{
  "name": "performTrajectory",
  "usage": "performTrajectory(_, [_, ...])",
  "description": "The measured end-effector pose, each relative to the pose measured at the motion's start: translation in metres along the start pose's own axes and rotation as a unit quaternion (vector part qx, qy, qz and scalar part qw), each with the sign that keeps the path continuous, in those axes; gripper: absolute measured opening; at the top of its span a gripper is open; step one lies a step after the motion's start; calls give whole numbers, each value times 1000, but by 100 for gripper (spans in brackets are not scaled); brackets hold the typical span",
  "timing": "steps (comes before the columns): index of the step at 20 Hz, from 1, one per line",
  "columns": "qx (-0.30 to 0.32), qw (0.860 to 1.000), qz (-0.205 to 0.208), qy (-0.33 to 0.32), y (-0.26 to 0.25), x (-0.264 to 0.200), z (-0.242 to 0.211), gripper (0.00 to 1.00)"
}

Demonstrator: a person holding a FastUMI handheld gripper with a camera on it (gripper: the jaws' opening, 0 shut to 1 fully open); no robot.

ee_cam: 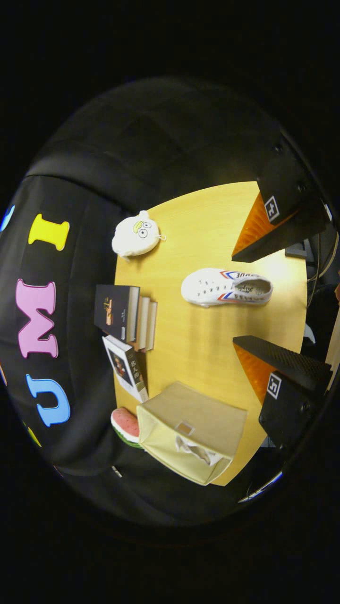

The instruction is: Open the storage box then place both shoes into the box .Put the left shoe in first, then the right shoe, with the right side of both shoes facing outward in a uniform manner.

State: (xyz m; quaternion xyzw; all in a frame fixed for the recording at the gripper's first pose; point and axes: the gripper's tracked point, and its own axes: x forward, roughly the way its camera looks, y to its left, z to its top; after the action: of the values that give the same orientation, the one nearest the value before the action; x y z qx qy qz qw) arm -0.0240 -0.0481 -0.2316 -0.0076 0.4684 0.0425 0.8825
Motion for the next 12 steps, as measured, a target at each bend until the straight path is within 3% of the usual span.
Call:
performTrajectory(7, [-50, 994, 13, 94, -53, 88, -64, 98])
performTrajectory(12, [-89, 991, 20, 98, -58, 135, -65, 100])
